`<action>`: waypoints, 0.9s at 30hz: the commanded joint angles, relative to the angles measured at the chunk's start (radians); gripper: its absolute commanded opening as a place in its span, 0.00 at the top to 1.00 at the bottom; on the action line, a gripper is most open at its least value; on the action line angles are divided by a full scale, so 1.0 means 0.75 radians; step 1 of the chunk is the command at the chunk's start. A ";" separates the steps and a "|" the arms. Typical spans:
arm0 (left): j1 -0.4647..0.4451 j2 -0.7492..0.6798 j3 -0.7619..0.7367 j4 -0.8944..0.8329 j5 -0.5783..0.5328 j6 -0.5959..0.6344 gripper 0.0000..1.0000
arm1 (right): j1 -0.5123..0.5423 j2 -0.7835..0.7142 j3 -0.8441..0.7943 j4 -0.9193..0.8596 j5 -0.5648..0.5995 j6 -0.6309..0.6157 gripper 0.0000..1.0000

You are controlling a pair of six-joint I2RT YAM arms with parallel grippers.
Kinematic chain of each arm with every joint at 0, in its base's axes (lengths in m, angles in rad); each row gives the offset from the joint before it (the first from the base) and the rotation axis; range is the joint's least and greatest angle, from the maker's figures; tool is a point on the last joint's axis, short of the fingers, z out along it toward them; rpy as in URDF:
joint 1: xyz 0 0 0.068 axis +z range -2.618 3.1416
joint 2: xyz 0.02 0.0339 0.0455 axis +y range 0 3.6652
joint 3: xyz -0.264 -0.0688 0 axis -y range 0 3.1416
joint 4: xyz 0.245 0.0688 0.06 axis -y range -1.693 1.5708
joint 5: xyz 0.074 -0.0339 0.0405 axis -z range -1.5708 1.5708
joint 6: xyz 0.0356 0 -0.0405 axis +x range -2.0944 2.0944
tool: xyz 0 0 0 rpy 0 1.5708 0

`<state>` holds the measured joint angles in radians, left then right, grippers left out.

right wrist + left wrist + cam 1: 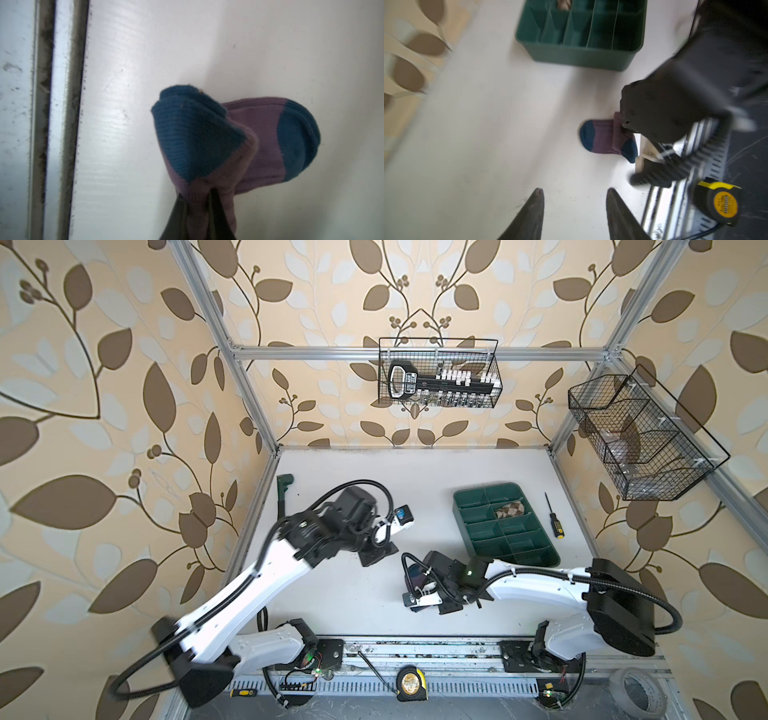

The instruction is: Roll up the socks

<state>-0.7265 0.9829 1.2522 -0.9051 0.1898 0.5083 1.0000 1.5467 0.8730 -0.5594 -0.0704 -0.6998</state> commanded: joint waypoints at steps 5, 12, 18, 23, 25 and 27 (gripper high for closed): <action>-0.023 -0.112 0.070 -0.246 -0.085 0.132 0.51 | -0.178 0.385 0.282 -0.394 -0.496 0.035 1.00; -0.493 -0.104 -0.340 0.092 -0.593 0.065 0.49 | -0.282 0.601 0.424 -0.415 -0.546 0.039 1.00; -0.780 0.178 -0.449 0.309 -0.792 0.022 0.51 | -0.333 0.695 0.486 -0.454 -0.553 0.012 0.98; -0.862 0.410 -0.471 0.395 -0.767 -0.018 0.53 | -0.367 0.709 0.530 -0.454 -0.546 0.013 0.98; -0.866 0.480 -0.493 0.452 -0.716 -0.030 0.52 | -0.377 0.703 0.526 -0.448 -0.548 0.013 0.98; -0.866 0.552 -0.522 0.528 -0.702 -0.047 0.53 | -0.383 0.697 0.523 -0.448 -0.551 0.007 0.98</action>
<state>-1.3739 1.3556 0.8883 -0.6079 -0.3428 0.5114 0.7231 1.9991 1.2915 -0.9550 -0.6125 -0.6716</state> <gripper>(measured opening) 0.473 0.105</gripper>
